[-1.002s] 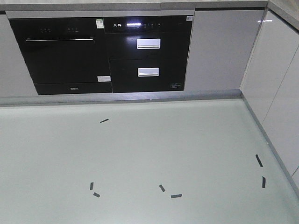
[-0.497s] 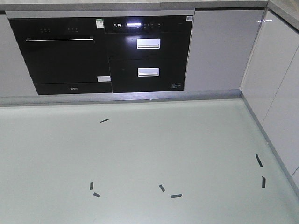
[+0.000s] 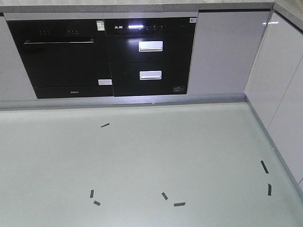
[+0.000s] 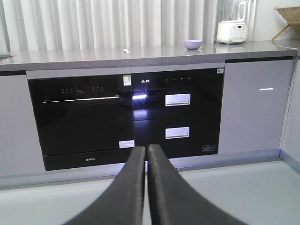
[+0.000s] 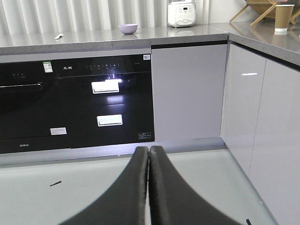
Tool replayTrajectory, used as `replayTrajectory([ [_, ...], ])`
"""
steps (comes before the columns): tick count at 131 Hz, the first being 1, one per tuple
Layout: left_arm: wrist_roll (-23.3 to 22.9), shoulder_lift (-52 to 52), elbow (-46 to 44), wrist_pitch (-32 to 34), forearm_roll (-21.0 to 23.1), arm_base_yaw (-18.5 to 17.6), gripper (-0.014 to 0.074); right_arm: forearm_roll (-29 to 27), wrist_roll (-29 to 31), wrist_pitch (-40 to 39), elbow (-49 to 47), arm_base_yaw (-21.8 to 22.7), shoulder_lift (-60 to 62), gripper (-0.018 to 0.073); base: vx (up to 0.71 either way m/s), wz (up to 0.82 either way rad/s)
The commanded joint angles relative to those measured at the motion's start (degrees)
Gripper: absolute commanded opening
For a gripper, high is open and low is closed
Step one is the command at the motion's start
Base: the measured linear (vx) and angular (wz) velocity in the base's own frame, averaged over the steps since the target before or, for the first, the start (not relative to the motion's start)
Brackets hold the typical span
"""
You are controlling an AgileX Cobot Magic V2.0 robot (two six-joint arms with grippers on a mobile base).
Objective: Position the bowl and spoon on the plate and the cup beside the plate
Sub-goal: 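Drive the base toward the counter holding the spoon and bowl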
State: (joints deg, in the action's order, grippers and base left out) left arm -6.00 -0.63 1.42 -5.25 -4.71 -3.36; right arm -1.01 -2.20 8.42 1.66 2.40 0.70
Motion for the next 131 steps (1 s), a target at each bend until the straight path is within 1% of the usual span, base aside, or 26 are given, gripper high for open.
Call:
replayTrajectory([
  [1, -0.5, -0.9, 0.6, 3.9, 0.4, 0.0, -0.0006, 0.5, 0.2, -4.3, 0.4, 0.3, 0.1, -0.0008, 0.13, -0.02],
  [69, -0.5, -0.9, 0.6, 3.9, 0.4, 0.0, -0.0006, 0.5, 0.2, -4.3, 0.4, 0.3, 0.1, -0.0008, 0.16, 0.03],
  [131, -0.5, -0.9, 0.6, 3.9, 0.4, 0.0, -0.0006, 0.5, 0.2, -4.3, 0.4, 0.3, 0.1, -0.0008, 0.16, -0.06],
])
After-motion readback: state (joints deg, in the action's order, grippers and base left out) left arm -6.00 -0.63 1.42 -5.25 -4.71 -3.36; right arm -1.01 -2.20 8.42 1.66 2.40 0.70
